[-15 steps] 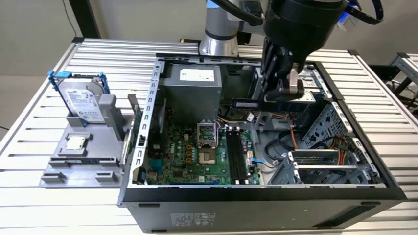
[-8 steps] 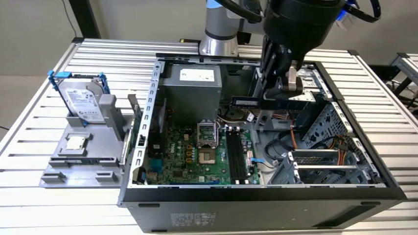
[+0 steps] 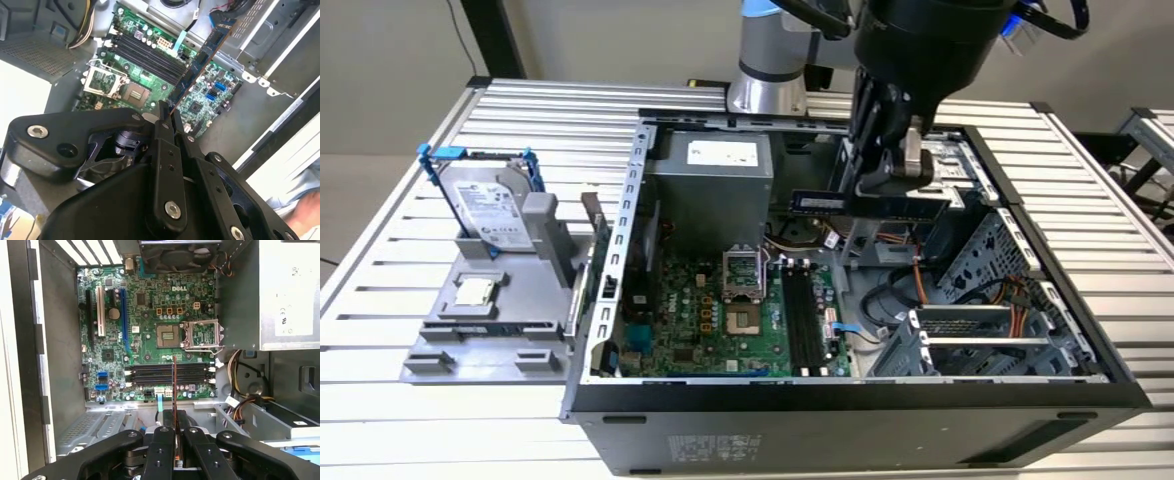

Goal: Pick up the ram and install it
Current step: 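Pick up the ram and move it above insertion slot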

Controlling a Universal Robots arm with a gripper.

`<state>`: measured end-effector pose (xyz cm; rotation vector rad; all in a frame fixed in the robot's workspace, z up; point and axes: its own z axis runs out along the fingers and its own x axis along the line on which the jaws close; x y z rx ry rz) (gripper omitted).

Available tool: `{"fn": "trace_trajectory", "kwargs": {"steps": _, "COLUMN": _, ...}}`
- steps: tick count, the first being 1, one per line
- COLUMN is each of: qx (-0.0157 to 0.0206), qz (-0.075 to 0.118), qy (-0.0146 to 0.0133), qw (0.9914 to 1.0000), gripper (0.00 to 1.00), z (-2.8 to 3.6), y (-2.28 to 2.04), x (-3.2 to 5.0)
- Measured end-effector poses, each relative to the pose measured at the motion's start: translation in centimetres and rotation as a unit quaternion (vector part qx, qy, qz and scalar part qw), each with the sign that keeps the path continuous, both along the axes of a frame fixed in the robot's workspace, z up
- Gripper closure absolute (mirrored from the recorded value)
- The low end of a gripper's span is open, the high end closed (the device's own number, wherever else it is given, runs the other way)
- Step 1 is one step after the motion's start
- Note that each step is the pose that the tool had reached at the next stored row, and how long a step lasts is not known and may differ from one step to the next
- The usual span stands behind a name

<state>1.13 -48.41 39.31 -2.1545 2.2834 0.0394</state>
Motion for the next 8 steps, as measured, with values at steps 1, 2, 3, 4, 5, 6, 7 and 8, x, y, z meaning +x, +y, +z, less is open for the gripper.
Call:
{"fn": "trace_trajectory", "kwargs": {"steps": 1, "qx": 0.0, "qz": 0.0, "qy": 0.0, "qw": 1.0, "gripper": 1.0, "z": -0.01, "y": 0.1, "x": 0.0}}
{"fn": "trace_trajectory", "kwargs": {"steps": 2, "qx": 0.0001, "qz": 0.0, "qy": 0.0, "qw": 1.0, "gripper": 1.0, "z": -0.02, "y": 0.19, "x": 0.0}}
{"fn": "trace_trajectory", "kwargs": {"steps": 3, "qx": 0.0, "qz": 0.0, "qy": 0.0, "qw": 1.0, "gripper": 1.0, "z": -0.03, "y": 0.34, "x": 0.0}}
{"fn": "trace_trajectory", "kwargs": {"steps": 4, "qx": 0.0, "qz": 0.0, "qy": 0.0, "qw": 1.0, "gripper": 1.0, "z": -0.03, "y": 0.56, "x": 0.0}}
{"fn": "trace_trajectory", "kwargs": {"steps": 5, "qx": -0.0001, "qz": 0.0, "qy": 0.0, "qw": 1.0, "gripper": 1.0, "z": -0.02, "y": 0.67, "x": 0.0}}
{"fn": "trace_trajectory", "kwargs": {"steps": 6, "qx": 0.0001, "qz": 0.0, "qy": 0.0, "qw": 1.0, "gripper": 1.0, "z": -0.04, "y": 0.73, "x": 0.01}}
{"fn": "trace_trajectory", "kwargs": {"steps": 7, "qx": 0.0001, "qz": 0.0, "qy": 0.0, "qw": 1.0, "gripper": 1.0, "z": -0.04, "y": 0.79, "x": 0.0}}
{"fn": "trace_trajectory", "kwargs": {"steps": 8, "qx": 0.0, "qz": 0.0, "qy": 0.0, "qw": 1.0, "gripper": 1.0, "z": -0.04, "y": 0.85, "x": 0.0}}
